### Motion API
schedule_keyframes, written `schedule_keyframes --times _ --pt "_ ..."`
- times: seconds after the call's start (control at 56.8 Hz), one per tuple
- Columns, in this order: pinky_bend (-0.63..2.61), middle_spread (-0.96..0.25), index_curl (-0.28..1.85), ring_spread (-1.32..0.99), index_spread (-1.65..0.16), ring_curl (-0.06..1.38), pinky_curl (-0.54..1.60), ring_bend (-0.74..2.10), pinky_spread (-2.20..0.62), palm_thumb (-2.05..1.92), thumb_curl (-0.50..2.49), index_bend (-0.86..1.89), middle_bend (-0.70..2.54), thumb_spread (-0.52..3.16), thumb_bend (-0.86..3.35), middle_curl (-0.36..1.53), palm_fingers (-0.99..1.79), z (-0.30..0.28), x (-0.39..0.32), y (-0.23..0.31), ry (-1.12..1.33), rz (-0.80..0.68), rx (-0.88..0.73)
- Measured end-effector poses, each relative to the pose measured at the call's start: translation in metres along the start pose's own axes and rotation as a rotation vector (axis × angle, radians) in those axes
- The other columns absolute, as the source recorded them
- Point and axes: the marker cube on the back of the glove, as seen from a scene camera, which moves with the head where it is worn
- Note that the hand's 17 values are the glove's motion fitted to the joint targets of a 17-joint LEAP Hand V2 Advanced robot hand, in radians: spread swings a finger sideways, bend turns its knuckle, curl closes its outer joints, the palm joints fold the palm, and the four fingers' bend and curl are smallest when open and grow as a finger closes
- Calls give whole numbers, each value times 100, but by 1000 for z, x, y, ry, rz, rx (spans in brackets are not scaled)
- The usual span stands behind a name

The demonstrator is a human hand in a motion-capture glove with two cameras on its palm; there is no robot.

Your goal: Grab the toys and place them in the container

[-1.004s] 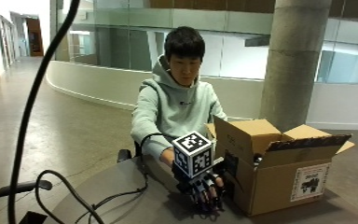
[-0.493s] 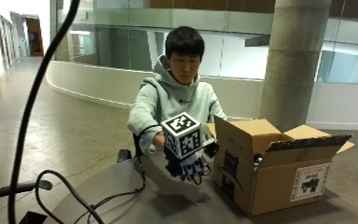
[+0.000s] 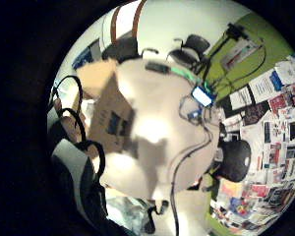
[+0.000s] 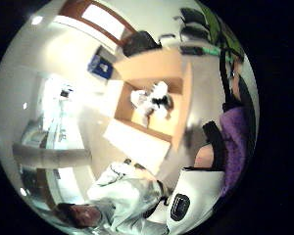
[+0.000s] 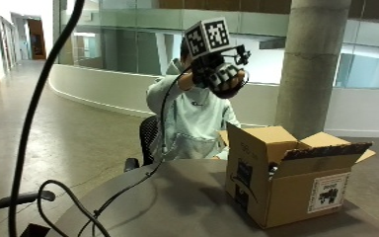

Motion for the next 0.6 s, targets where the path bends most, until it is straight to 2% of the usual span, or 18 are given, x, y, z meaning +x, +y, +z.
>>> schedule_keyframes --times 0.106,0.247,0.282,0.317,0.335,0.352,0.37,0.405,0.493,0.599 --pt "136 -27 84 -37 -24 77 85 160 -52 55 119 108 135 49 26 100 80 -11 -42 -11 -68 -53 85" --pt "139 -27 93 -35 -25 76 87 160 -50 47 123 103 133 51 22 100 65 18 -75 -23 -71 -109 -27" --pt "142 -27 94 -34 -25 75 87 157 -48 46 122 94 127 54 20 99 48 28 -81 -23 -69 -129 -100" --pt "141 -25 89 -32 -23 74 83 156 -45 38 118 65 108 69 18 93 3 36 -85 -22 -79 -142 -169" --pt "137 -22 88 -30 -22 73 83 144 -41 30 113 59 97 78 13 89 -33 38 -87 -22 -89 -147 -193" --pt "136 -21 86 -29 -22 72 81 141 -39 28 111 53 94 83 13 87 -30 39 -88 -22 -101 -151 -210" --pt "133 -18 81 -26 -23 66 79 121 -33 22 106 47 81 88 9 82 -59 40 -89 -22 -114 -155 -219" --pt "126 -14 73 -20 -24 60 74 99 -26 11 99 39 66 94 1 76 -70 41 -90 -21 -136 -161 -224" --pt "108 -8 60 -13 -25 46 64 64 -14 -2 85 20 38 103 -6 63 -58 36 -86 -19 -152 -160 -201" --pt "94 -4 50 -8 -25 36 56 41 -6 -4 72 9 19 109 -5 55 -41 26 -74 -15 -133 -152 -164"
